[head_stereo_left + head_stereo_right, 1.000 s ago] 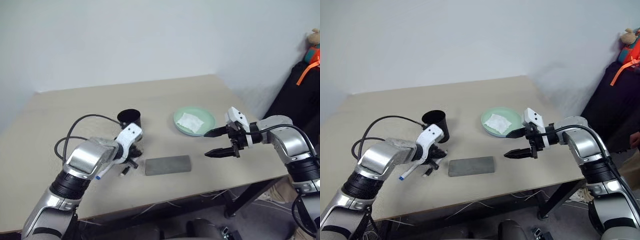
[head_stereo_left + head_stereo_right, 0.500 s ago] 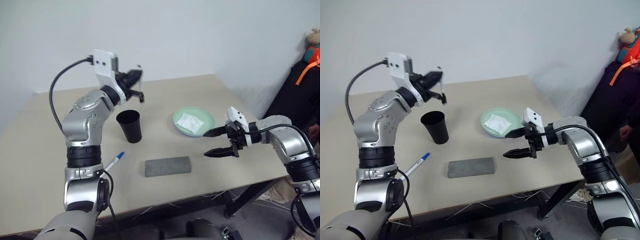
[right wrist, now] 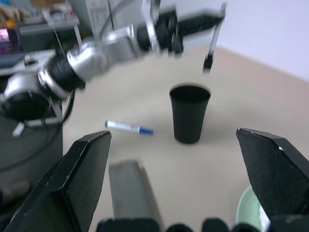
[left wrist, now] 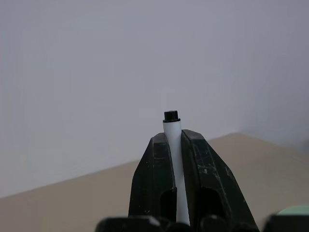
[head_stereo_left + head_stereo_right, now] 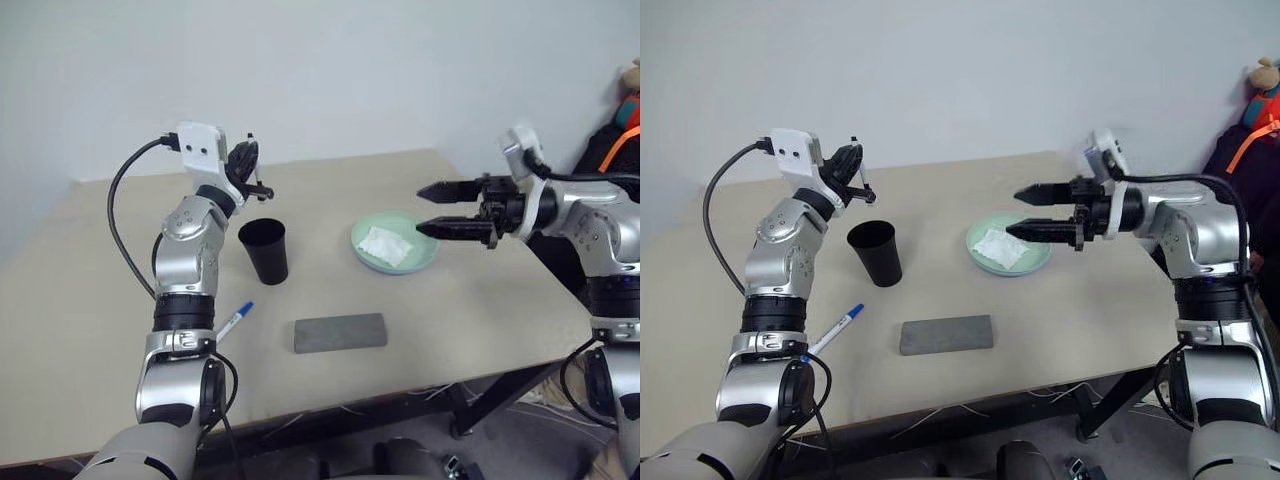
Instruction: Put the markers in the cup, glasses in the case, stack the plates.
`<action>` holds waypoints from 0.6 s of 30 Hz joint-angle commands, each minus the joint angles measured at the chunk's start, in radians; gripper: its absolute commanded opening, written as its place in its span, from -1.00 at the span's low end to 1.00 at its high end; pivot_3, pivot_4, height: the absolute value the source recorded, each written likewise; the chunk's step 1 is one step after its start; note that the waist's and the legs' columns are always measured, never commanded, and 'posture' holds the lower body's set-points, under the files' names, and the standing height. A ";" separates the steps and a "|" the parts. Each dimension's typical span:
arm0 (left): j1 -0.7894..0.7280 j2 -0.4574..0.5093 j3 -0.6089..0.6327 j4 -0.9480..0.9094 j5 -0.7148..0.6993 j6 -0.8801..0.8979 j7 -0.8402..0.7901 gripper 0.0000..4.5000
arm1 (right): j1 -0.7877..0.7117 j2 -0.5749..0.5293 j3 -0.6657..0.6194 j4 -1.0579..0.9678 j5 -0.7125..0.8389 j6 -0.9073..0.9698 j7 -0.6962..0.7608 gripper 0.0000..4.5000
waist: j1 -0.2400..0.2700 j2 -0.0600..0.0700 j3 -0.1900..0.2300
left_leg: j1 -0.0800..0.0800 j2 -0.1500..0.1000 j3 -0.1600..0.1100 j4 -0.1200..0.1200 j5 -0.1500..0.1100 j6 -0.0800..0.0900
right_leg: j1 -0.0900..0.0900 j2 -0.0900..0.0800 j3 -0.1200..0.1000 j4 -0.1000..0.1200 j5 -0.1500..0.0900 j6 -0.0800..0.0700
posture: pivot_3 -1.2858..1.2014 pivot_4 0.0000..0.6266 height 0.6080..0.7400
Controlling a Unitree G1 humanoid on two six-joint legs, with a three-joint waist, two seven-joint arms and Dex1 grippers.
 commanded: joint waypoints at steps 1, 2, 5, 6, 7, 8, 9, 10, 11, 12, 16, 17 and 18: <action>-0.004 -0.001 -0.011 -0.004 0.008 -0.061 -0.011 -0.99 | -0.075 0.001 -0.092 0.022 0.081 0.033 -0.009 1.00 | 0.001 0.000 0.000 | 0.000 0.000 0.000 0.000 0.000 0.000 | 0.000 0.000 0.000 0.000 0.000 0.000 | 0.03 -1.00 0.93; 0.000 -0.003 -0.011 -0.002 0.010 -0.071 -0.013 -0.99 | -0.078 -0.001 -0.096 0.026 0.081 0.028 -0.009 1.00 | 0.003 0.000 0.000 | 0.000 0.000 0.000 -0.001 0.000 0.000 | 0.000 0.000 0.000 0.000 0.000 0.000 | 0.03 -1.00 0.93; 0.020 -0.012 -0.013 0.006 0.011 -0.092 -0.019 -0.99 | -0.088 -0.012 -0.096 0.049 0.064 0.009 -0.007 1.00 | 0.006 0.000 0.000 | 0.000 0.000 0.000 -0.001 0.000 0.000 | 0.001 0.000 0.000 0.000 0.000 0.000 | 0.03 -1.00 0.93; 0.026 -0.015 -0.014 0.009 0.012 -0.097 -0.019 -0.99 | -0.088 -0.018 -0.091 0.055 0.054 0.001 -0.003 1.00 | 0.006 0.000 0.000 | 0.000 0.001 0.000 -0.001 0.000 0.000 | 0.000 0.000 0.000 0.000 0.000 0.000 | 0.03 -1.00 0.93; 0.031 -0.016 -0.015 0.013 0.013 -0.102 -0.018 -0.99 | -0.085 -0.023 -0.085 0.059 0.046 -0.007 0.001 1.00 | 0.006 0.000 0.000 | 0.000 0.001 0.000 -0.001 0.000 0.000 | 0.001 0.000 0.000 0.000 0.000 0.000 | 0.03 -1.00 0.93; 0.033 -0.016 -0.016 0.015 0.014 -0.104 -0.016 -0.99 | -0.083 -0.025 -0.080 0.060 0.041 -0.011 0.005 1.00 | 0.006 0.000 0.000 | 0.000 0.001 0.001 -0.001 0.000 0.000 | 0.000 0.000 0.000 0.000 0.000 0.000 | 0.03 -1.00 0.93; 0.037 -0.016 -0.018 0.020 0.018 -0.112 -0.013 -0.99 | -0.081 -0.027 -0.078 0.064 0.038 -0.015 0.006 1.00 | 0.006 0.000 0.000 | 0.000 0.001 0.001 0.000 0.000 0.000 | 0.000 0.000 0.000 0.000 0.000 0.000 | 0.03 -1.00 0.93; 0.040 -0.015 -0.018 0.026 0.022 -0.114 -0.006 -0.99 | -0.080 -0.030 -0.077 0.069 0.035 -0.019 0.008 1.00 | 0.006 0.000 0.000 | 0.000 0.001 0.001 0.000 0.000 0.000 | 0.000 0.000 0.000 0.000 0.000 0.000 | 0.03 -1.00 0.93; 0.043 -0.015 -0.018 0.031 0.024 -0.116 -0.001 -0.99 | -0.080 -0.031 -0.076 0.073 0.033 -0.022 0.009 1.00 | 0.006 0.000 0.000 | 0.000 0.001 0.001 0.000 0.000 0.000 | 0.000 0.000 0.000 0.000 0.000 0.000 | 0.03 -1.00 0.93; 0.045 -0.015 -0.019 0.036 0.026 -0.117 0.001 -0.99 | -0.079 -0.032 -0.076 0.076 0.031 -0.025 0.010 1.00 | 0.006 0.000 0.000 | 0.000 0.001 0.001 0.000 0.000 0.000 | 0.000 0.000 0.000 0.000 0.000 0.000 | 0.03 -1.00 0.93; 0.061 -0.013 -0.033 0.065 0.055 -0.143 0.011 -0.99 | -0.073 -0.037 -0.077 0.077 0.029 -0.024 0.015 1.00 | 0.006 0.000 0.000 | 0.000 0.001 0.000 0.000 0.000 0.000 | 0.000 0.000 0.000 0.000 0.000 0.000 | 0.03 -1.00 0.93; 0.065 -0.012 -0.038 0.074 0.062 -0.148 0.007 -0.99 | -0.067 -0.038 -0.076 0.072 0.030 -0.022 0.017 1.00 | 0.006 0.000 0.000 | 0.000 0.001 0.000 -0.001 0.000 0.000 | 0.000 0.000 0.000 0.000 0.000 0.000 | 0.03 -1.00 0.93; 0.068 -0.011 -0.043 0.080 0.067 -0.152 0.003 -0.99 | -0.062 -0.039 -0.074 0.068 0.029 -0.021 0.018 1.00 | 0.006 0.000 0.000 | 0.000 0.001 0.000 -0.001 0.000 0.000 | 0.000 0.000 0.000 0.000 0.000 0.000 | 0.03 -1.00 0.93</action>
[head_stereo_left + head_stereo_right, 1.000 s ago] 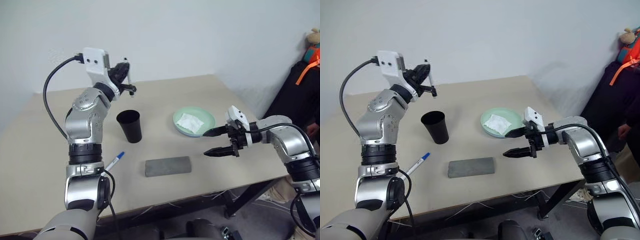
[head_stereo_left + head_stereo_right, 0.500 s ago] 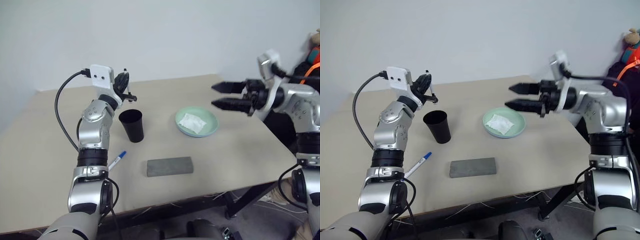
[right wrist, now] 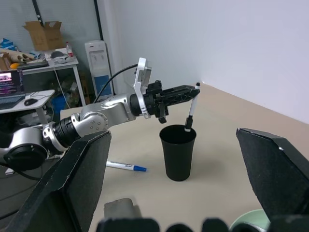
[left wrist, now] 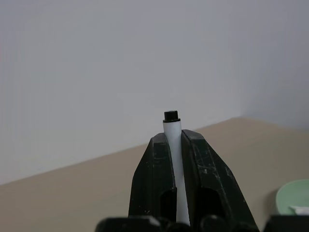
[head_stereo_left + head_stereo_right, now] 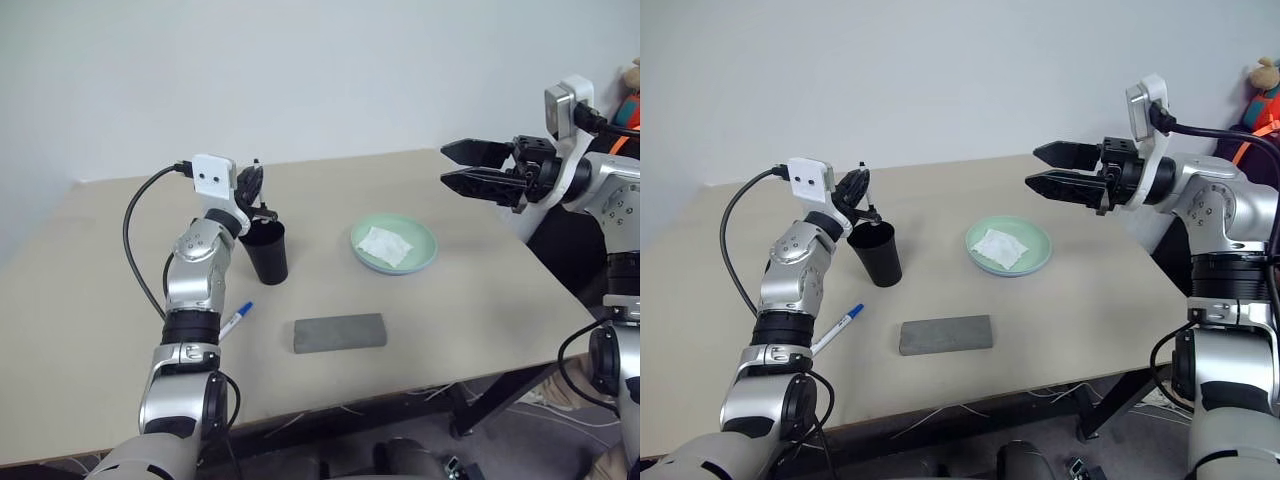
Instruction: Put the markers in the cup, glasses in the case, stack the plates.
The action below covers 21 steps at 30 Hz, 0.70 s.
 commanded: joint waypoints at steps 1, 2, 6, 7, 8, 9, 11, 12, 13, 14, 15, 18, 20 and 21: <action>0.004 0.010 -0.014 0.006 0.019 -0.033 -0.006 -0.99 | -0.004 -0.016 -0.009 -0.025 0.005 -0.012 0.009 1.00 | 0.000 0.000 0.000 | 0.000 0.000 0.000 0.000 0.000 0.000 | 0.000 0.000 0.000 0.000 0.000 0.000 | 0.03 -1.00 0.93; 0.006 0.006 -0.015 0.008 0.018 -0.034 -0.006 -0.87 | -0.003 -0.016 -0.009 -0.027 0.005 -0.010 0.009 1.00 | 0.000 0.000 0.000 | 0.000 0.000 0.000 0.000 0.000 0.000 | 0.000 0.000 0.000 0.000 0.000 0.000 | 0.03 -1.00 0.93; 0.016 -0.002 -0.022 0.016 0.026 -0.049 0.000 -0.32 | -0.004 -0.016 -0.011 -0.031 0.008 -0.007 0.009 1.00 | 0.000 0.000 0.000 | 0.000 0.001 0.000 0.000 0.000 0.000 | -0.001 0.000 0.000 0.000 0.000 0.000 | 0.03 -1.00 0.93; 0.021 -0.005 -0.025 0.014 0.029 -0.054 0.002 -0.17 | -0.004 -0.017 -0.012 -0.033 0.009 -0.006 0.009 1.00 | 0.000 0.000 0.000 | 0.000 0.001 0.000 0.000 0.000 0.000 | -0.001 0.000 0.000 0.000 0.000 0.000 | 0.03 -1.00 0.93; 0.025 -0.007 -0.028 0.012 0.031 -0.057 0.004 0.00 | -0.004 -0.018 -0.012 -0.035 0.010 -0.006 0.010 1.00 | 0.000 0.000 0.000 | 0.000 0.001 0.000 0.000 0.000 0.000 | -0.001 0.000 0.000 0.000 0.000 0.000 | 0.03 -1.00 0.93; 0.030 -0.008 -0.031 0.009 0.031 -0.061 0.002 0.14 | -0.004 -0.019 -0.013 -0.037 0.011 -0.005 0.010 1.00 | 0.000 0.000 0.000 | 0.000 0.001 0.000 0.000 0.000 0.000 | -0.001 0.000 0.000 0.000 0.000 0.000 | 0.03 -1.00 0.93; 0.037 -0.011 -0.038 0.002 0.033 -0.066 0.002 0.46 | -0.004 -0.020 -0.014 -0.038 0.011 -0.005 0.011 1.00 | 0.000 0.000 0.000 | 0.000 0.001 0.000 0.000 0.000 0.000 | -0.001 0.000 0.000 0.000 0.000 0.000 | 0.03 -1.00 0.93; 0.041 -0.012 -0.040 -0.003 0.034 -0.066 0.003 0.61 | -0.004 -0.020 -0.014 -0.038 0.011 -0.005 0.011 1.00 | 0.000 0.000 0.000 | 0.000 0.001 0.000 0.000 0.000 0.000 | -0.001 0.000 0.000 0.000 0.000 0.000 | 0.03 -1.00 0.93; 0.043 -0.014 -0.041 -0.010 0.034 -0.064 0.004 0.76 | -0.004 -0.021 -0.013 -0.038 0.011 -0.005 0.012 1.00 | 0.000 0.000 0.000 | 0.000 0.001 0.000 0.000 0.000 0.000 | -0.001 0.000 0.000 0.000 0.000 0.000 | 0.03 -1.00 0.93; 0.044 -0.014 -0.042 -0.015 0.033 -0.062 0.004 0.91 | -0.004 -0.021 -0.013 -0.038 0.011 -0.005 0.012 1.00 | 0.000 0.000 0.000 | 0.000 0.001 0.000 0.000 0.000 0.000 | -0.001 0.000 0.000 0.000 0.000 0.000 | 0.03 -1.00 0.93; 0.045 -0.014 -0.043 -0.018 0.033 -0.061 0.004 0.98 | -0.004 -0.021 -0.013 -0.038 0.011 -0.005 0.013 1.00 | 0.000 0.000 0.000 | 0.000 0.001 0.000 0.000 0.000 0.000 | -0.001 0.000 0.000 0.000 0.000 0.000 | 0.03 -1.00 0.93; 0.064 -0.002 -0.047 -0.108 -0.014 0.008 -0.057 0.98 | -0.003 -0.018 -0.008 -0.036 0.007 -0.007 0.011 1.00 | 0.000 0.000 0.000 | 0.000 0.001 0.000 0.000 0.000 0.000 | -0.001 0.000 0.000 0.000 0.000 0.000 | 0.03 -1.00 0.93; 0.083 0.023 -0.048 -0.199 -0.056 0.082 -0.119 0.98 | -0.002 -0.017 -0.005 -0.035 0.005 -0.008 0.011 1.00 | 0.000 0.000 0.000 | -0.001 0.001 0.000 0.000 0.000 0.000 | -0.001 0.000 0.000 0.000 0.000 0.000 | 0.03 -1.00 0.93; 0.091 0.035 -0.047 -0.234 -0.071 0.112 -0.141 0.98 | -0.002 -0.018 -0.004 -0.035 0.004 -0.009 0.011 1.00 | -0.001 0.000 0.000 | -0.001 0.001 0.000 0.000 0.000 0.000 | -0.001 0.000 0.000 0.000 0.000 0.000 | 0.03 -1.00 0.93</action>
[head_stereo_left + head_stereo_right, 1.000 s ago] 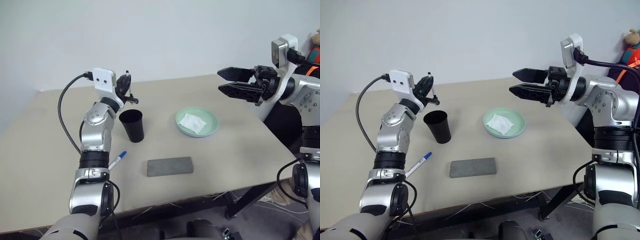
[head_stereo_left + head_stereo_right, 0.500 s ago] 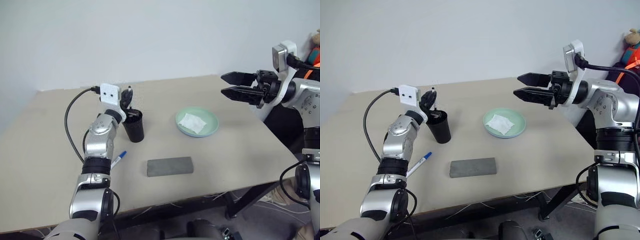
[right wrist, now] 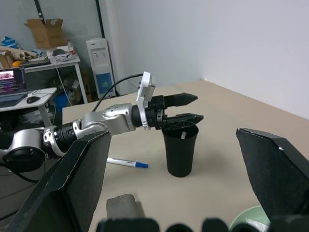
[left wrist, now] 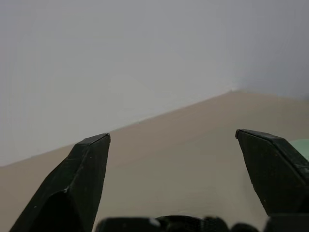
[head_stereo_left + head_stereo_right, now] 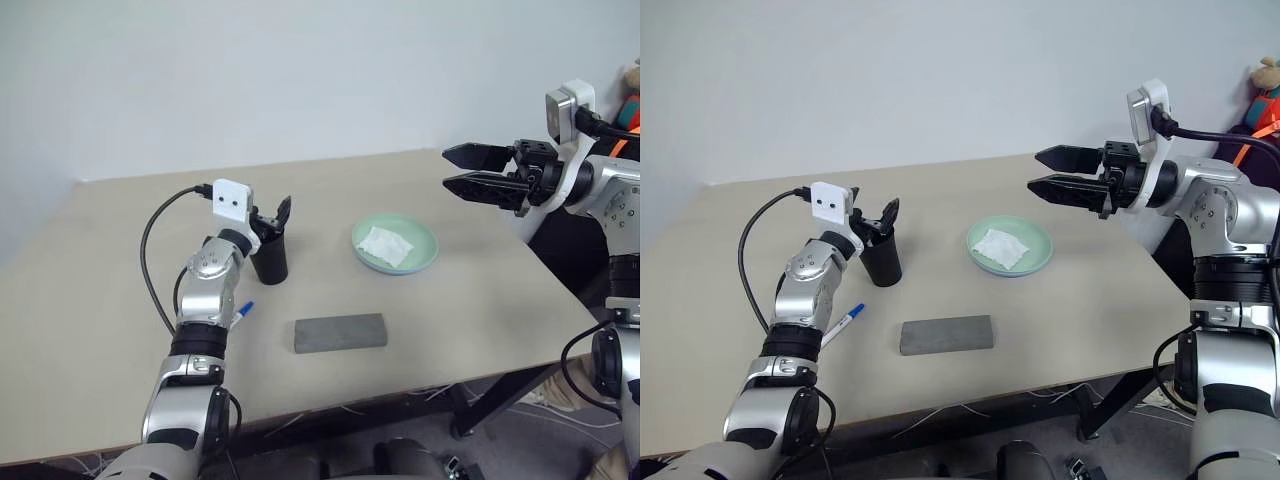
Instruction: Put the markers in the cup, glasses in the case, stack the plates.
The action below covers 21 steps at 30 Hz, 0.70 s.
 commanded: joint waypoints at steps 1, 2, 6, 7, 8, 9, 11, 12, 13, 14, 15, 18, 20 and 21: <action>0.010 0.077 0.003 -0.199 -0.080 0.136 -0.105 0.98 | -0.012 -0.012 -0.007 -0.027 0.004 -0.011 0.002 1.00 | -0.002 0.000 0.000 | 0.000 0.000 0.000 0.000 0.000 0.000 | -0.001 0.000 0.000 0.000 0.000 0.000 | 0.03 -1.00 0.93; 0.021 0.112 0.006 -0.253 -0.100 0.194 -0.136 0.98 | -0.010 -0.013 -0.007 -0.027 0.003 -0.012 0.003 1.00 | -0.004 0.000 0.000 | 0.000 0.000 0.000 0.000 0.000 0.000 | -0.002 0.000 0.000 0.000 0.000 0.000 | 0.03 -1.00 0.93; 0.056 0.341 0.000 -0.429 -0.191 0.574 -0.268 0.98 | 0.001 -0.016 -0.005 -0.029 0.002 -0.012 0.002 1.00 | -0.016 0.000 0.000 | 0.000 0.000 0.000 -0.001 0.000 0.000 | -0.003 0.001 0.000 0.001 0.000 0.000 | 0.03 -1.00 0.93; 0.059 0.388 -0.001 -0.457 -0.214 0.670 -0.278 0.98 | 0.003 -0.016 -0.005 -0.030 0.003 -0.011 0.002 1.00 | -0.019 0.000 0.000 | 0.000 0.000 0.001 -0.002 0.000 0.000 | -0.003 0.001 0.000 0.002 0.000 0.000 | 0.03 -1.00 0.93; 0.061 0.416 0.001 -0.476 -0.231 0.734 -0.280 0.98 | 0.004 -0.017 -0.005 -0.031 0.003 -0.011 0.002 1.00 | -0.020 0.001 0.000 | 0.000 0.001 0.000 -0.003 0.000 0.000 | -0.003 0.001 0.000 0.002 -0.001 -0.001 | 0.03 -1.00 0.93; 0.071 0.460 -0.010 -0.498 -0.243 0.788 -0.303 0.98 | 0.005 -0.016 -0.003 -0.030 0.002 -0.011 0.001 1.00 | -0.020 0.002 0.001 | 0.001 0.001 0.001 -0.003 0.000 0.000 | -0.003 0.001 0.000 0.002 -0.001 -0.001 | 0.03 -1.00 0.93; 0.097 0.531 -0.045 -0.529 -0.232 0.864 -0.326 0.98 | 0.007 -0.014 0.002 -0.030 0.000 -0.012 -0.002 1.00 | -0.019 0.002 0.001 | 0.002 0.002 0.000 -0.003 0.000 0.000 | -0.003 0.001 0.000 0.001 -0.002 0.000 | 0.03 -1.00 0.93; 0.102 0.549 -0.055 -0.538 -0.230 0.886 -0.330 0.98 | 0.007 -0.014 0.003 -0.030 0.000 -0.012 -0.002 1.00 | -0.018 0.002 0.001 | 0.002 0.002 0.000 -0.003 0.000 0.000 | -0.004 0.001 0.000 0.001 -0.002 0.000 | 0.03 -1.00 0.93; 0.131 0.582 -0.099 -0.546 -0.194 0.864 -0.344 0.98 | 0.008 -0.013 0.004 -0.032 0.001 -0.011 -0.003 1.00 | -0.018 0.002 0.001 | 0.002 0.002 0.000 -0.002 0.000 0.000 | -0.004 0.000 0.000 0.001 -0.002 -0.001 | 0.03 -1.00 0.93; 0.160 0.605 -0.134 -0.558 -0.176 0.862 -0.358 0.98 | 0.008 -0.012 0.005 -0.035 0.001 -0.010 -0.003 1.00 | -0.018 0.002 0.001 | 0.002 0.003 0.000 -0.002 0.000 0.000 | -0.005 0.000 0.000 0.001 -0.002 -0.001 | 0.03 -1.00 0.93; 0.181 0.617 -0.158 -0.567 -0.169 0.869 -0.365 0.98 | 0.009 -0.012 0.006 -0.037 0.002 -0.008 -0.003 1.00 | -0.019 0.002 0.001 | 0.001 0.003 0.001 -0.002 0.000 0.000 | -0.005 0.000 0.000 0.001 -0.002 -0.001 | 0.03 -1.00 0.93; 0.199 0.622 -0.208 -0.577 -0.168 0.938 -0.360 0.98 | 0.014 -0.014 0.009 -0.046 0.004 -0.004 -0.001 1.00 | -0.014 0.001 0.001 | 0.001 0.004 0.001 -0.002 0.000 0.000 | -0.006 -0.001 0.000 0.001 -0.003 -0.001 | 0.03 -1.00 0.93; 0.185 0.619 -0.243 -0.564 -0.160 0.993 -0.346 0.98 | 0.014 -0.015 0.010 -0.053 0.006 0.001 -0.002 1.00 | -0.013 0.001 0.001 | 0.000 0.004 0.001 -0.002 0.000 0.000 | -0.006 -0.001 0.000 0.001 -0.003 -0.001 | 0.03 -1.00 0.93; 0.171 0.613 -0.258 -0.551 -0.157 1.024 -0.336 0.98 | 0.013 -0.016 0.010 -0.056 0.008 0.004 -0.001 1.00 | -0.013 0.001 0.001 | 0.000 0.004 0.001 -0.002 0.000 0.000 | -0.006 -0.001 0.000 0.001 -0.003 -0.001 | 0.03 -1.00 0.93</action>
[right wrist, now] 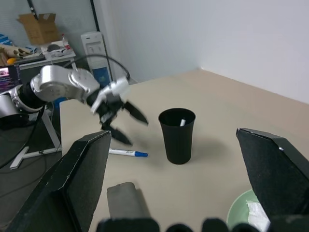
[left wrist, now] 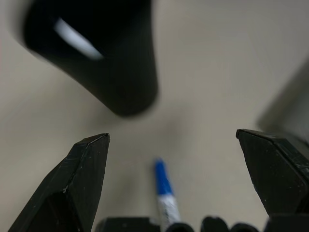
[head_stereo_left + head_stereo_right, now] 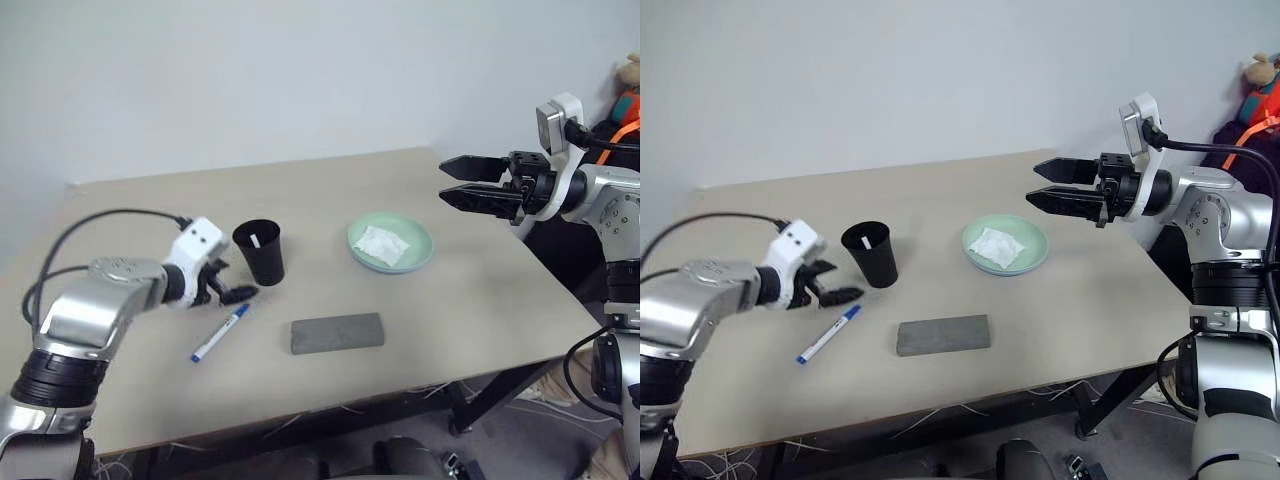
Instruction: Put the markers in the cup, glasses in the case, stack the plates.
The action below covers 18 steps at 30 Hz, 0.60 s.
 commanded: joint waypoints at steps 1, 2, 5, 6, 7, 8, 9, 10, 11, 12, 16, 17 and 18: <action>-0.059 -0.003 -0.029 0.009 0.029 0.086 0.032 0.98 | -0.015 -0.011 -0.017 -0.044 0.016 0.003 0.000 1.00 | 0.000 0.000 0.000 | 0.000 0.000 0.000 0.000 0.000 0.000 | 0.000 0.000 0.000 0.000 0.000 0.000 | 0.03 -1.00 0.93; -0.074 -0.014 -0.047 0.028 0.034 0.113 0.042 0.98 | -0.017 -0.010 -0.016 -0.045 0.017 0.005 0.000 1.00 | 0.000 0.000 0.000 | 0.000 -0.001 0.000 0.000 0.000 0.000 | 0.000 0.000 0.000 0.000 0.000 0.000 | 0.03 -1.00 0.93; -0.097 -0.039 -0.080 0.056 0.043 0.159 0.058 0.98 | -0.020 -0.010 -0.015 -0.049 0.018 0.010 0.000 1.00 | -0.001 0.000 0.000 | 0.000 -0.002 0.000 -0.001 0.000 0.000 | 0.000 0.000 0.000 0.000 0.000 0.000 | 0.03 -1.00 0.93; -0.103 -0.051 -0.089 0.065 0.047 0.171 0.065 0.98 | -0.019 -0.009 -0.014 -0.051 0.017 0.011 0.000 1.00 | -0.001 0.000 0.000 | 0.000 -0.002 0.000 -0.001 0.000 0.000 | 0.000 0.000 0.000 0.000 0.000 0.000 | 0.03 -1.00 0.93; -0.108 -0.059 -0.095 0.073 0.050 0.180 0.069 0.98 | -0.019 -0.009 -0.013 -0.053 0.017 0.011 0.000 1.00 | -0.001 0.000 0.000 | 0.001 -0.003 0.001 -0.001 0.000 0.000 | 0.000 0.000 0.000 0.000 0.000 0.000 | 0.03 -1.00 0.93; -0.113 -0.068 -0.099 0.082 0.051 0.192 0.075 0.98 | -0.017 -0.008 -0.013 -0.055 0.017 0.011 0.000 1.00 | -0.001 0.000 0.000 | 0.001 -0.003 0.000 -0.001 0.000 0.000 | 0.000 0.000 0.000 0.000 0.000 0.000 | 0.03 -1.00 0.93; -0.116 -0.074 -0.101 0.088 0.051 0.201 0.079 0.98 | -0.016 -0.008 -0.013 -0.057 0.017 0.012 0.000 1.00 | -0.001 0.000 0.000 | 0.000 -0.003 0.000 -0.001 0.000 0.000 | 0.000 0.001 0.000 0.000 0.000 0.000 | 0.03 -1.00 0.93; -0.119 -0.077 -0.102 0.091 0.051 0.207 0.082 0.98 | -0.015 -0.008 -0.013 -0.058 0.017 0.012 0.000 1.00 | -0.001 0.000 0.000 | 0.000 -0.003 0.001 -0.001 0.000 0.000 | -0.001 0.001 0.000 0.000 0.000 0.000 | 0.03 -1.00 0.93; -0.120 -0.079 -0.103 0.093 0.050 0.210 0.084 0.98 | -0.014 -0.008 -0.013 -0.058 0.017 0.012 -0.001 1.00 | -0.001 0.000 0.000 | 0.000 -0.003 0.001 -0.001 0.000 0.000 | -0.001 0.001 0.000 0.000 0.000 0.000 | 0.03 -1.00 0.93; -0.121 -0.080 -0.108 0.098 0.052 0.215 0.086 0.98 | -0.014 -0.008 -0.013 -0.060 0.018 0.014 -0.001 1.00 | -0.001 0.000 0.000 | 0.000 -0.003 0.001 -0.002 0.000 0.000 | -0.001 0.001 0.000 0.000 0.000 0.000 | 0.03 -1.00 0.93; -0.132 -0.097 -0.116 0.136 0.057 0.244 0.109 0.98 | -0.010 -0.012 -0.016 -0.066 0.020 0.019 0.000 1.00 | -0.001 0.000 0.000 | 0.001 -0.003 0.000 -0.002 0.000 0.000 | -0.001 0.001 0.000 0.000 0.000 0.000 | 0.03 -1.00 0.93; -0.135 -0.099 -0.117 0.143 0.059 0.247 0.113 0.98 | -0.009 -0.011 -0.016 -0.067 0.020 0.019 -0.001 1.00 | -0.001 0.000 0.000 | 0.001 -0.003 0.000 -0.002 0.000 0.000 | -0.001 0.001 0.000 0.000 0.000 0.000 | 0.03 -1.00 0.93; -0.138 -0.101 -0.117 0.152 0.061 0.247 0.116 0.98 | -0.008 -0.010 -0.016 -0.070 0.021 0.020 -0.002 1.00 | -0.001 0.000 0.000 | 0.000 -0.003 0.000 -0.001 0.000 0.000 | -0.001 0.001 0.000 0.000 0.000 0.000 | 0.03 -1.00 0.93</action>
